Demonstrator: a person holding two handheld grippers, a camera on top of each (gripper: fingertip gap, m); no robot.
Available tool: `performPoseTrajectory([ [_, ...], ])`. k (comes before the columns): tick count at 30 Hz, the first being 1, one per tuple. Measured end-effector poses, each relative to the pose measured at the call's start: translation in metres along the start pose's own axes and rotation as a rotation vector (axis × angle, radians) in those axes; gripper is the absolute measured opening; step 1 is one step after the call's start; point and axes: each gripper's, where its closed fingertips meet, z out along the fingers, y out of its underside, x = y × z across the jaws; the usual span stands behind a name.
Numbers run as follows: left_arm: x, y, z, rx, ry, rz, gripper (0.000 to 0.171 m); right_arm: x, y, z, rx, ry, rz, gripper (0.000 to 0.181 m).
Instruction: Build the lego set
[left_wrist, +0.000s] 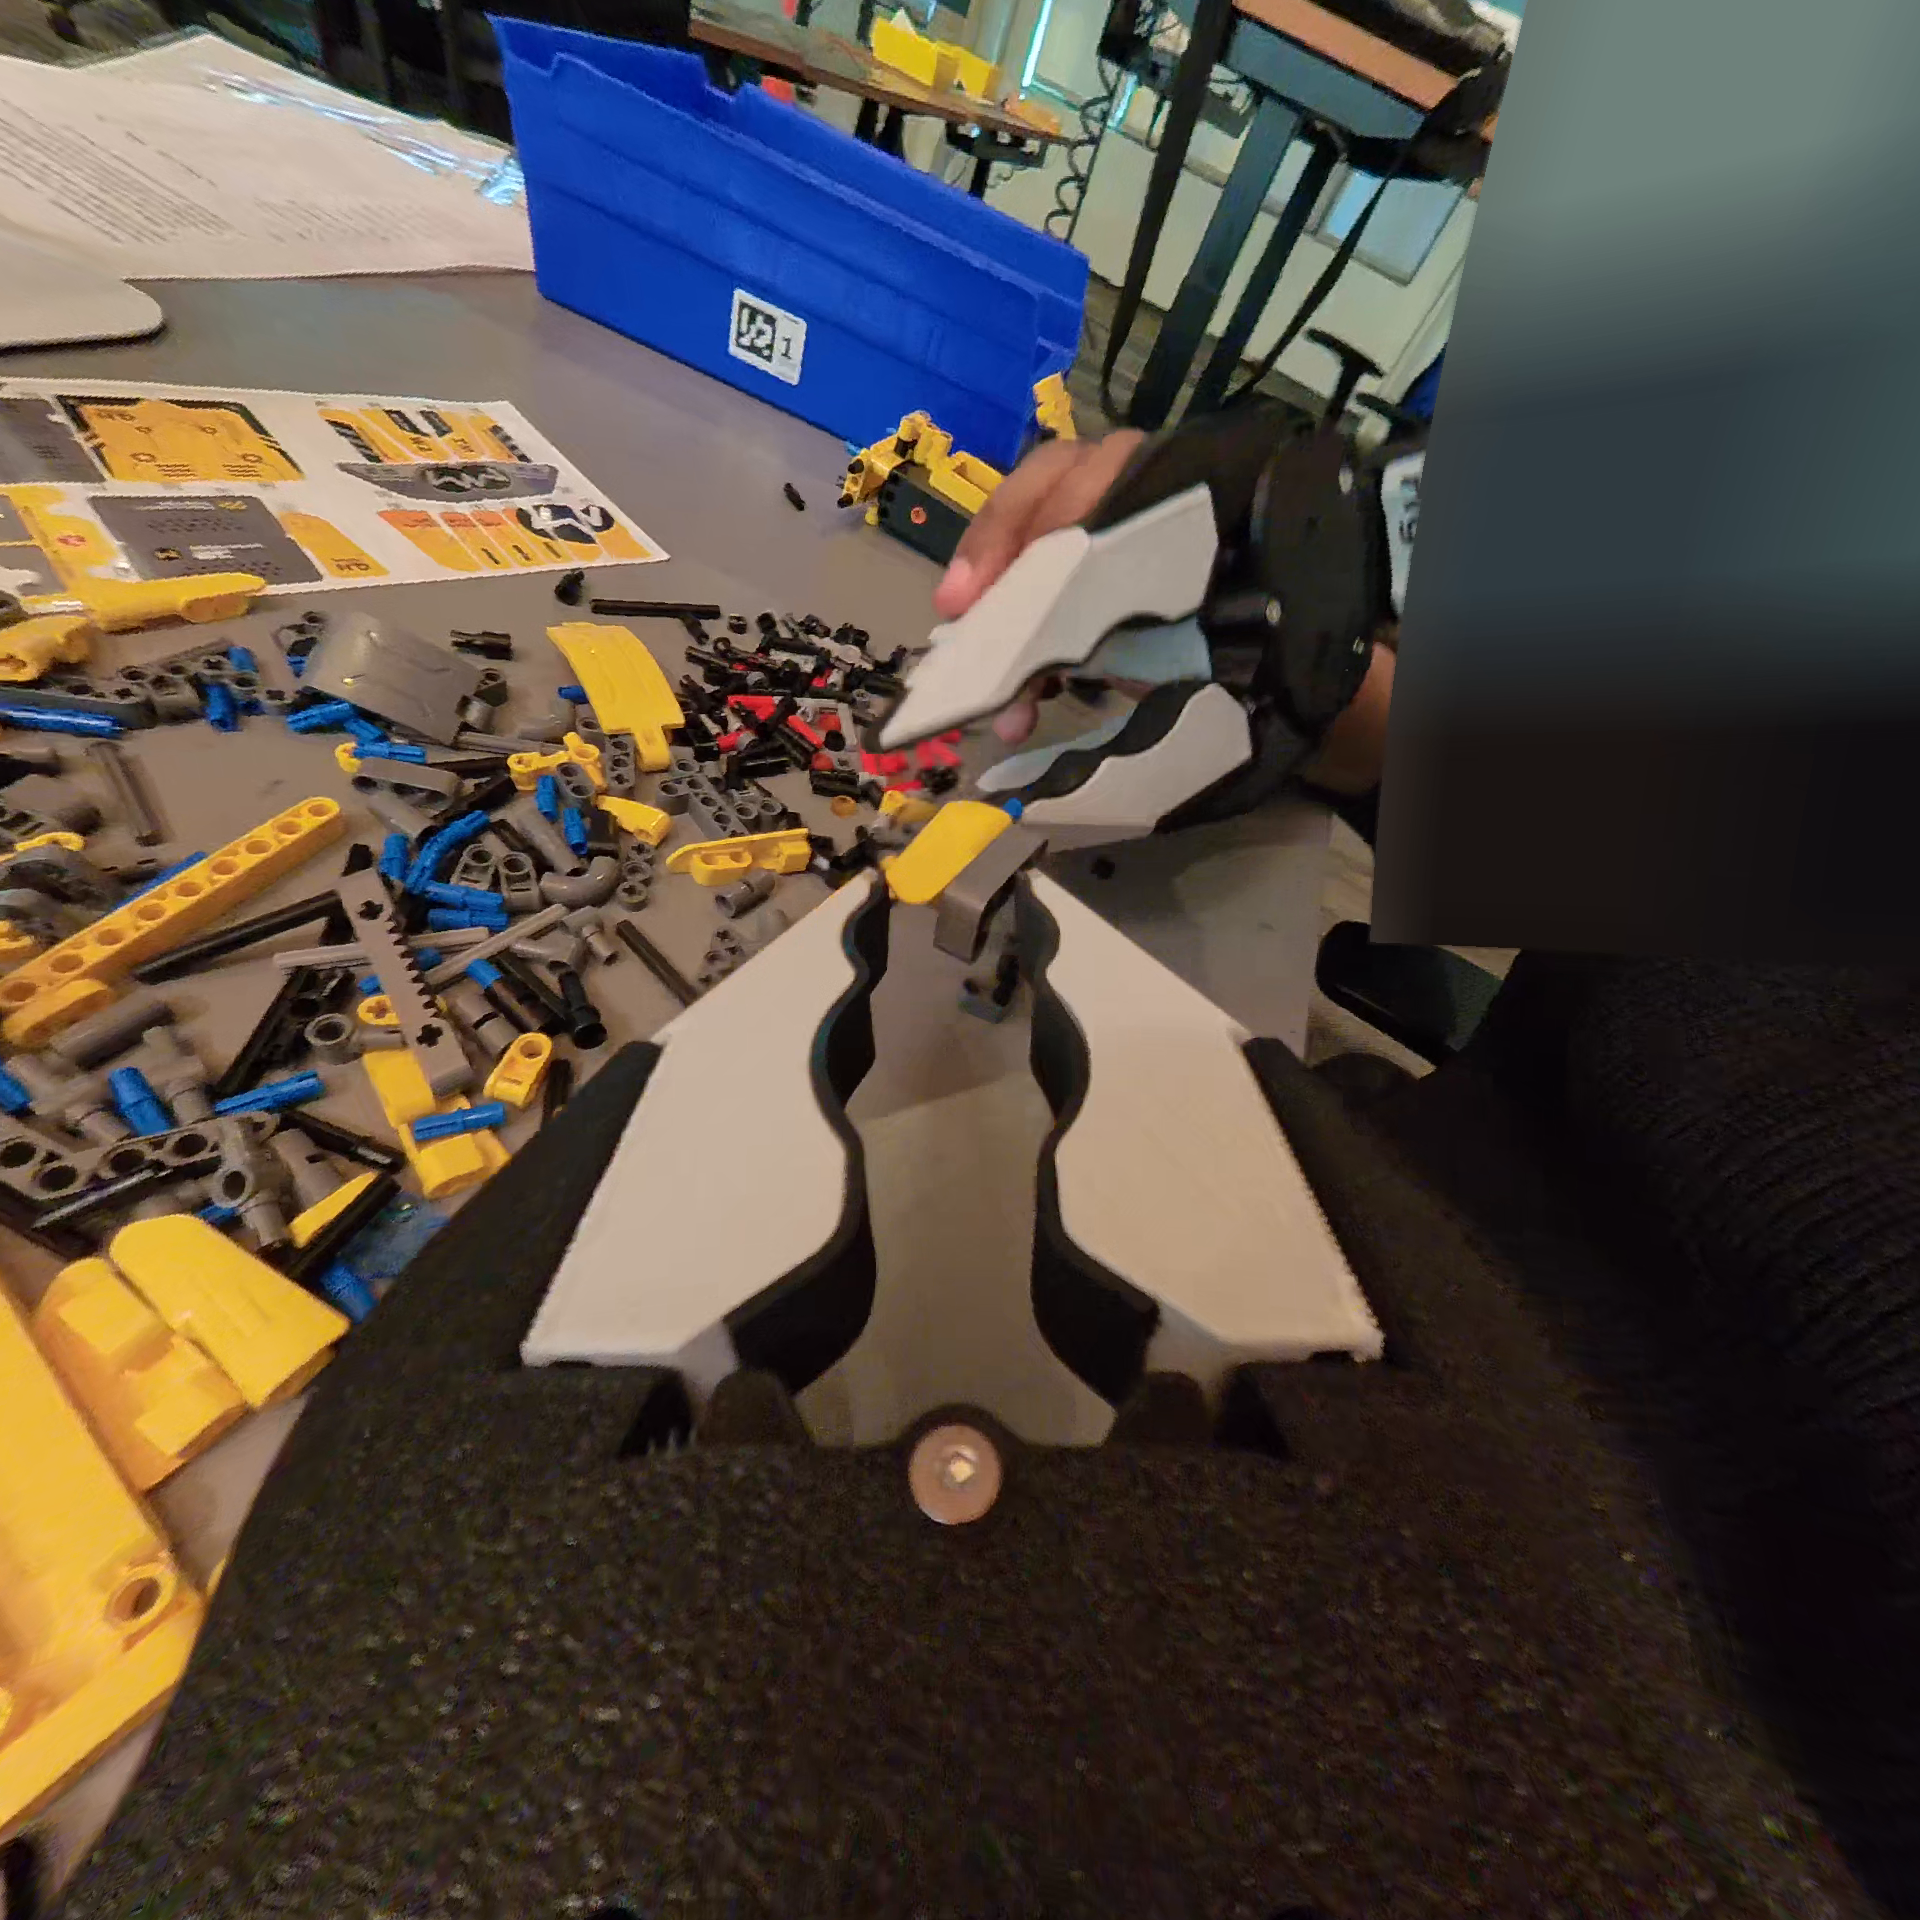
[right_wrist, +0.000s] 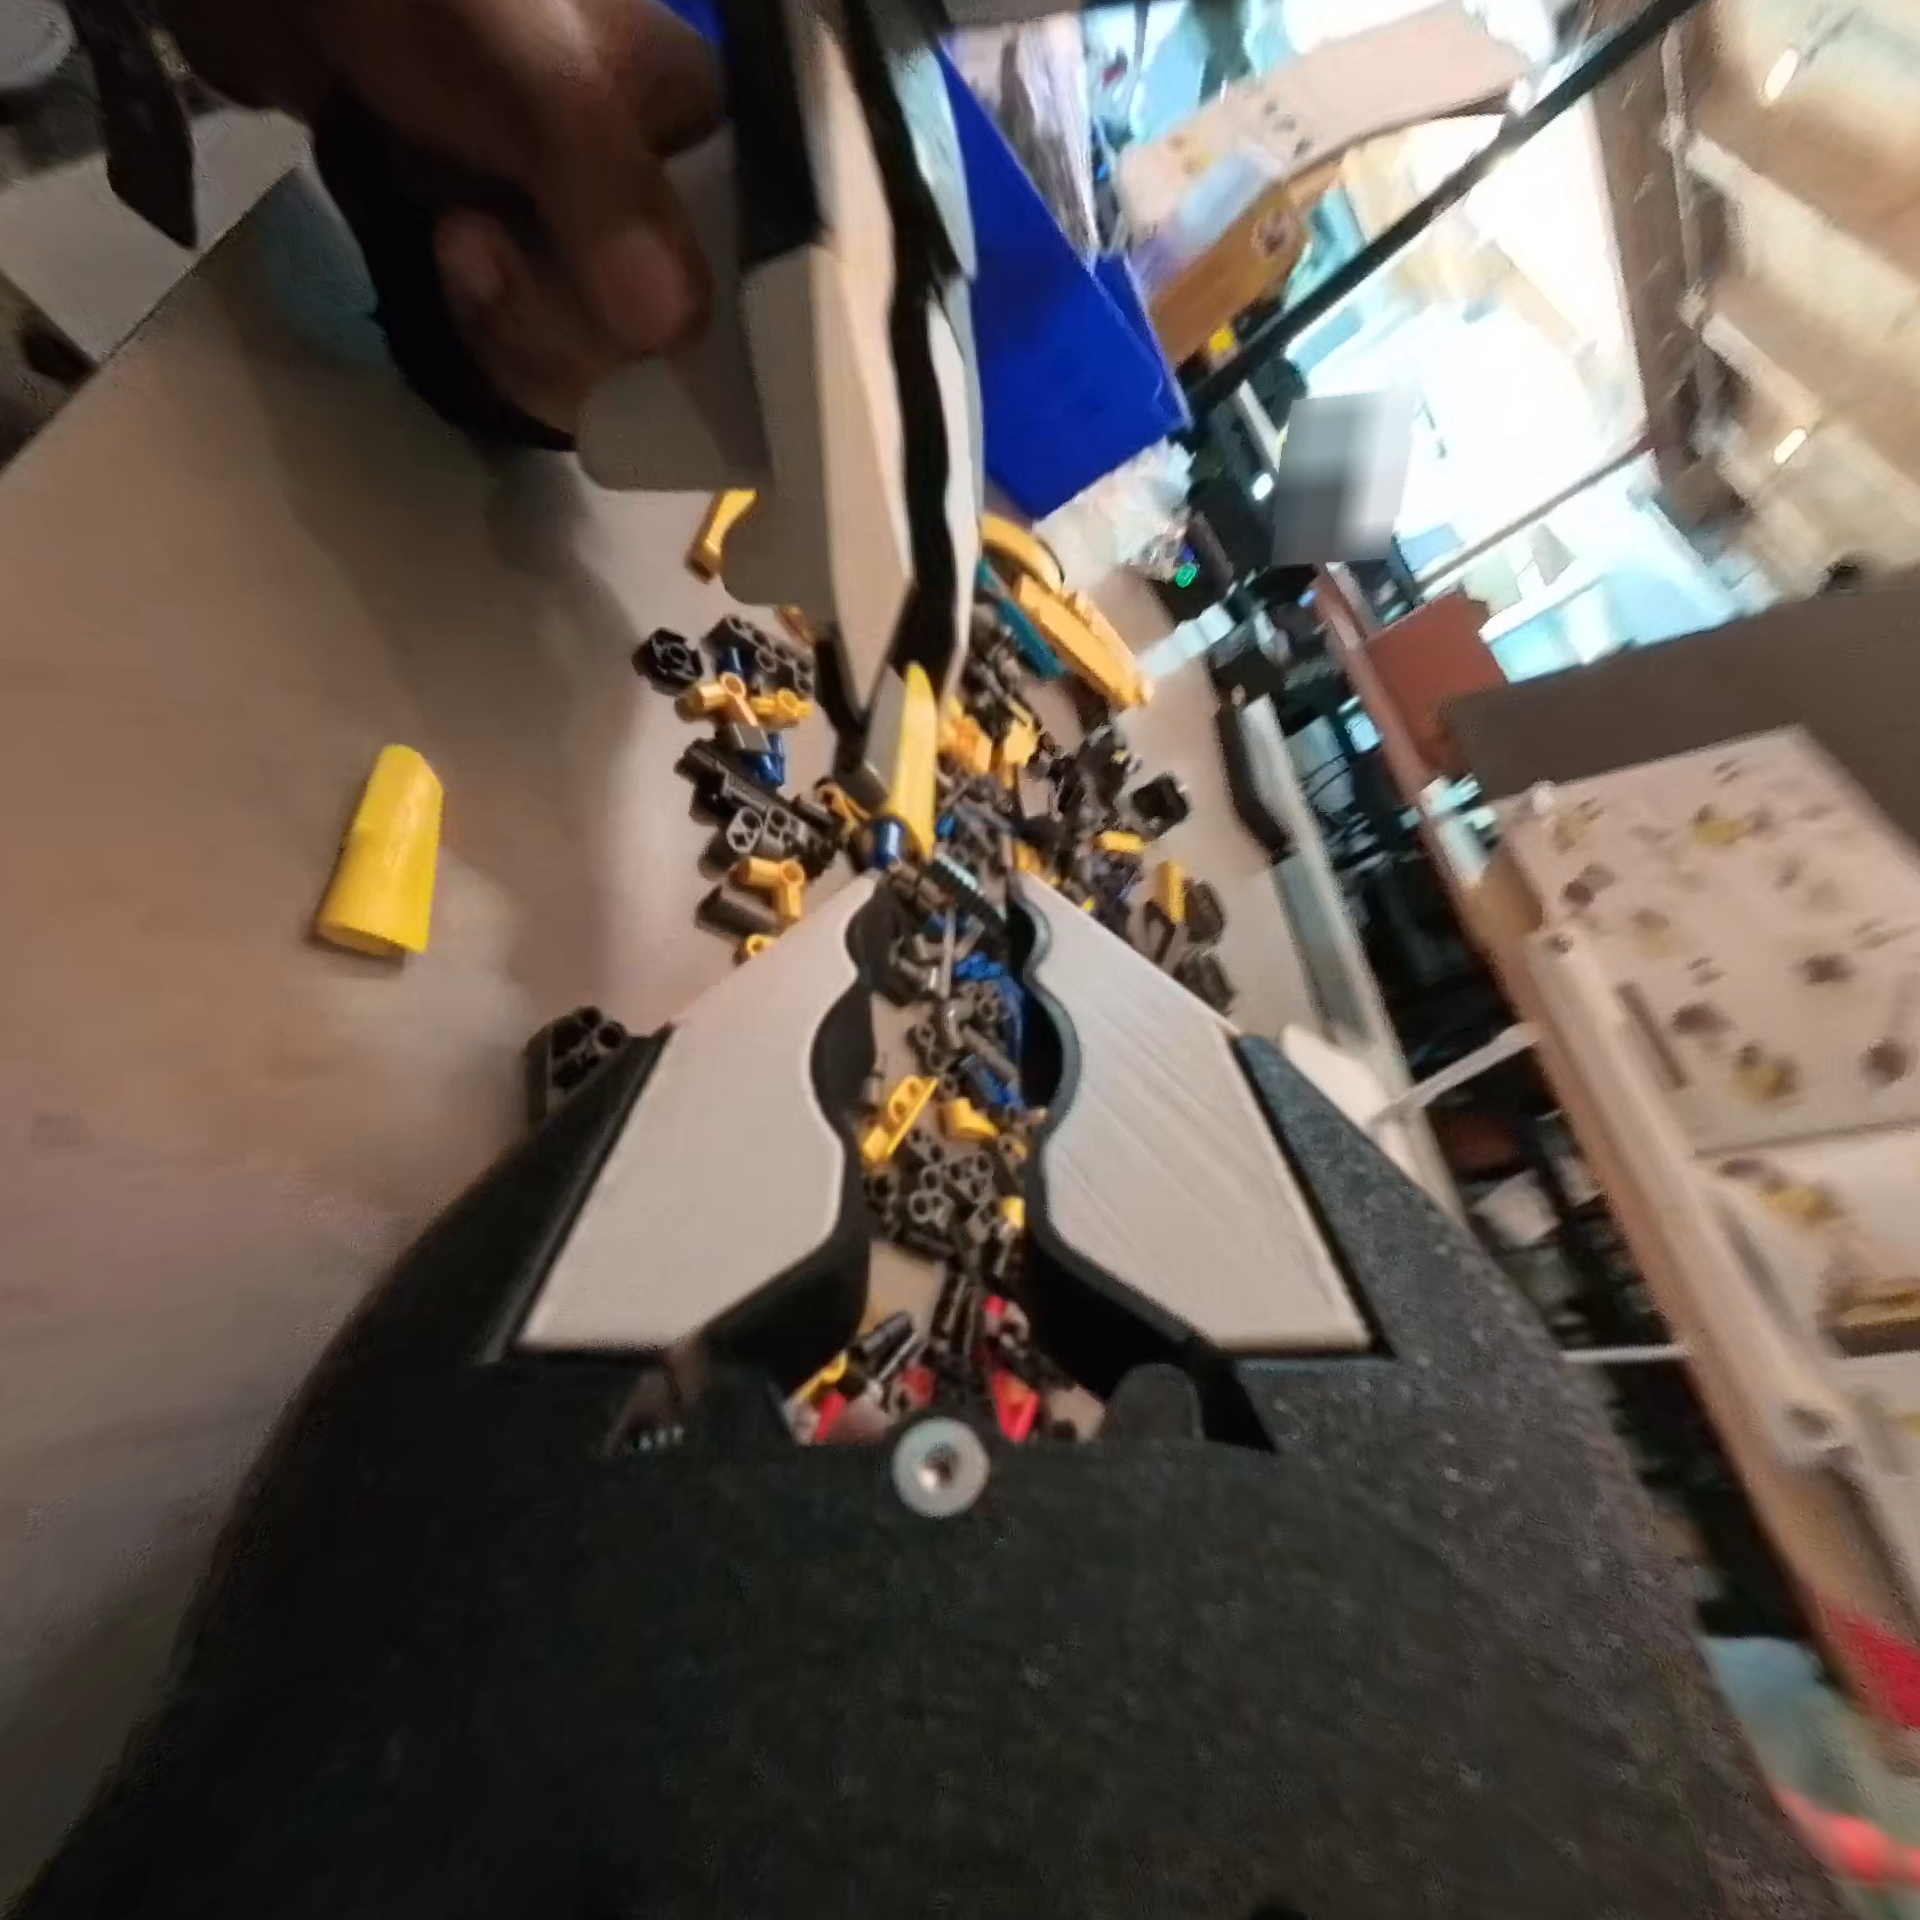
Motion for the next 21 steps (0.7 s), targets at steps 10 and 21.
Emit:
performPoseTrajectory([
  [10, -0.003, 0.046, 0.008, -0.308, -0.074, 0.113, 0.023, 0.016, 0.028, 0.0, -0.028, -0.081, 0.452, 0.025],
  [21, -0.004, 0.071, 0.013, -0.468, -0.117, 0.188, 0.024, 0.012, 0.029, 0.002, -0.038, -0.085, 0.43, 0.025],
])
